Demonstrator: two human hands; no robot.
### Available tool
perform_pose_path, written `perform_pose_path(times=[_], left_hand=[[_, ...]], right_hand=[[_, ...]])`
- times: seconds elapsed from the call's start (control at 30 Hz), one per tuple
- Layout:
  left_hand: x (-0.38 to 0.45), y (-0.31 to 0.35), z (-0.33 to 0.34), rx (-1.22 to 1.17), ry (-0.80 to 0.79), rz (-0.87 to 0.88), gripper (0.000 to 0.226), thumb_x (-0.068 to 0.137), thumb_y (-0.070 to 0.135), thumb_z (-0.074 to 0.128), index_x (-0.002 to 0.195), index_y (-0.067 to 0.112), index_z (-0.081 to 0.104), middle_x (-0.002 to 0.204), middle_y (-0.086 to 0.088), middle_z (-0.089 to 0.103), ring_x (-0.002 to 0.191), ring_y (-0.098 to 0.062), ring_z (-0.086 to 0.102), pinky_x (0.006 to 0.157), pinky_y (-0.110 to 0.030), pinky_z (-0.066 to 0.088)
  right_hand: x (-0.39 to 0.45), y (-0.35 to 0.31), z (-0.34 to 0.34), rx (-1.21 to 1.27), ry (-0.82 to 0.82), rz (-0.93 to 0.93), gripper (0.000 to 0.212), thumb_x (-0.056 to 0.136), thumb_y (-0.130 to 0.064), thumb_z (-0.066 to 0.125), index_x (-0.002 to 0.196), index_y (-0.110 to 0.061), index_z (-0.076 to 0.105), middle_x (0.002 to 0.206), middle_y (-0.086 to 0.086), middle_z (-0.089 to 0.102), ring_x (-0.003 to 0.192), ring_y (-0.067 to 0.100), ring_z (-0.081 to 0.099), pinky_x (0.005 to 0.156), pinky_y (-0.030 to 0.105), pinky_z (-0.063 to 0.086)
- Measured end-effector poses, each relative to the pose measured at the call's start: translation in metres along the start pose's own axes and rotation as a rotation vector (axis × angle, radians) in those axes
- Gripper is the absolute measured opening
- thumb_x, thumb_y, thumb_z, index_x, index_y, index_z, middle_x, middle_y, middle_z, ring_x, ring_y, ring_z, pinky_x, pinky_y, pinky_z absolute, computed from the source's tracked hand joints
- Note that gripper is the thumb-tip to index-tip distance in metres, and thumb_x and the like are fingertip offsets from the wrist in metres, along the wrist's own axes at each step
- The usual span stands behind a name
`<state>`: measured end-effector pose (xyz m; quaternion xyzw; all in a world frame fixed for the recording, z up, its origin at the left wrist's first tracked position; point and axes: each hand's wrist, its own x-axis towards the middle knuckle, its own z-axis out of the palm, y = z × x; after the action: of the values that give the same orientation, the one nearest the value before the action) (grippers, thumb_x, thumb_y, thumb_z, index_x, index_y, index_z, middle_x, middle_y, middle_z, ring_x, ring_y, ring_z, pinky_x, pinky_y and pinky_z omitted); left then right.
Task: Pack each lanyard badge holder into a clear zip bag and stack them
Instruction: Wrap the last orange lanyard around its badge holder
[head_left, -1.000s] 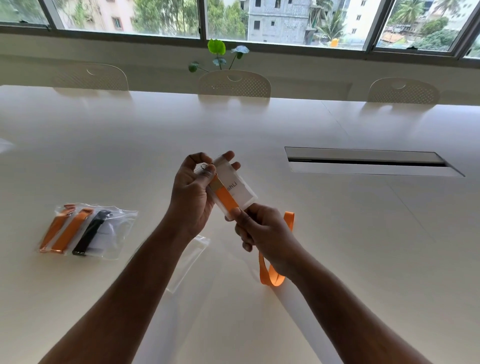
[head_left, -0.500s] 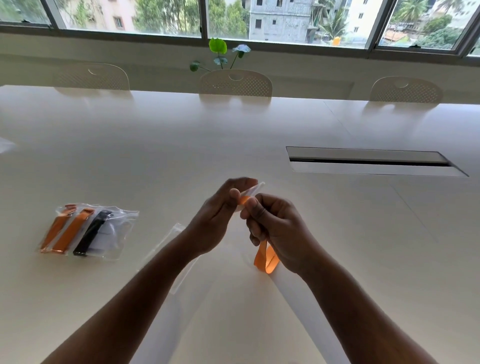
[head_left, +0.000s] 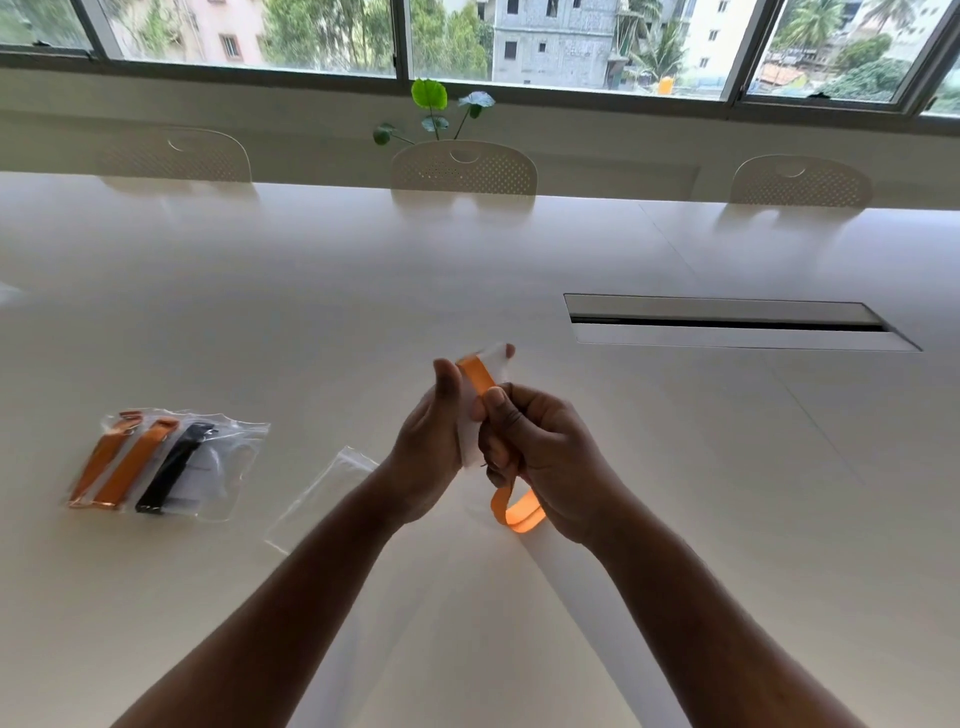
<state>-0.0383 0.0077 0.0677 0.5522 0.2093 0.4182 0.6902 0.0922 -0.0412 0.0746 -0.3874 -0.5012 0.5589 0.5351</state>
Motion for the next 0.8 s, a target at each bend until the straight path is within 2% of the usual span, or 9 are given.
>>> perform_pose_path(times=[0.07, 0.1, 0.2, 0.37, 0.53, 0.67, 0.8], left_hand=[[0.003, 0.006, -0.003, -0.087, 0.106, -0.003, 0.08, 0.09, 0.067, 0.019, 0.143, 0.017, 0.051, 0.103, -0.015, 0.069, 0.093, -0.031, 0.068, 0.078, -0.042, 0.059], [0.004, 0.009, -0.005, -0.109, 0.15, 0.004, 0.08, 0.093, 0.066, 0.016, 0.144, 0.015, 0.049, 0.11, -0.016, 0.067, 0.103, -0.034, 0.065, 0.089, -0.048, 0.056], [0.005, 0.016, -0.008, -0.169, 0.214, 0.013, 0.079, 0.099, 0.064, 0.012, 0.148, 0.011, 0.044, 0.115, -0.018, 0.063, 0.11, -0.039, 0.058, 0.103, -0.059, 0.046], [0.002, 0.019, -0.002, -0.252, 0.22, 0.001, 0.081, 0.099, 0.067, 0.009, 0.148, 0.014, 0.045, 0.115, -0.017, 0.064, 0.11, -0.038, 0.06, 0.104, -0.058, 0.048], [0.0, 0.02, 0.003, -0.298, 0.216, -0.001, 0.079, 0.098, 0.068, 0.013, 0.147, 0.016, 0.046, 0.115, -0.017, 0.063, 0.11, -0.037, 0.06, 0.106, -0.06, 0.046], [-0.002, 0.016, 0.004, -0.38, 0.231, -0.009, 0.078, 0.098, 0.069, 0.014, 0.143, 0.017, 0.048, 0.115, -0.017, 0.063, 0.111, -0.038, 0.059, 0.107, -0.061, 0.044], [-0.002, 0.014, -0.002, -0.497, 0.242, -0.038, 0.076, 0.099, 0.07, 0.017, 0.139, 0.016, 0.051, 0.116, -0.018, 0.063, 0.113, -0.039, 0.061, 0.104, -0.06, 0.046]], right_hand=[[-0.004, 0.004, 0.0, -0.006, 0.008, 0.045, 0.029, 0.107, -0.024, 0.05, 0.091, -0.008, 0.068, 0.054, 0.002, 0.05, 0.046, 0.012, 0.041, 0.049, 0.025, 0.041], [-0.006, 0.007, 0.0, -0.009, 0.011, 0.073, 0.03, 0.107, -0.023, 0.049, 0.089, -0.008, 0.068, 0.053, 0.001, 0.049, 0.045, 0.011, 0.039, 0.048, 0.024, 0.04], [-0.012, 0.01, 0.0, -0.063, 0.032, 0.161, 0.033, 0.107, -0.025, 0.049, 0.086, -0.01, 0.069, 0.051, -0.002, 0.045, 0.047, 0.01, 0.035, 0.047, 0.023, 0.031], [-0.015, 0.003, 0.002, -0.192, 0.049, 0.249, 0.034, 0.107, -0.029, 0.05, 0.084, -0.012, 0.069, 0.051, -0.005, 0.039, 0.045, 0.008, 0.028, 0.046, 0.021, 0.023], [-0.021, -0.003, 0.002, -0.291, 0.087, 0.253, 0.035, 0.106, -0.029, 0.054, 0.084, -0.011, 0.074, 0.048, -0.005, 0.041, 0.043, 0.008, 0.03, 0.044, 0.017, 0.027], [-0.022, 0.0, 0.003, -0.282, 0.097, 0.281, 0.036, 0.105, -0.034, 0.054, 0.087, -0.012, 0.077, 0.05, -0.004, 0.041, 0.047, 0.011, 0.028, 0.047, 0.022, 0.025], [-0.023, 0.006, 0.003, -0.235, 0.079, 0.227, 0.032, 0.105, -0.034, 0.055, 0.093, -0.01, 0.072, 0.05, -0.009, 0.043, 0.047, 0.007, 0.033, 0.047, 0.019, 0.03]])
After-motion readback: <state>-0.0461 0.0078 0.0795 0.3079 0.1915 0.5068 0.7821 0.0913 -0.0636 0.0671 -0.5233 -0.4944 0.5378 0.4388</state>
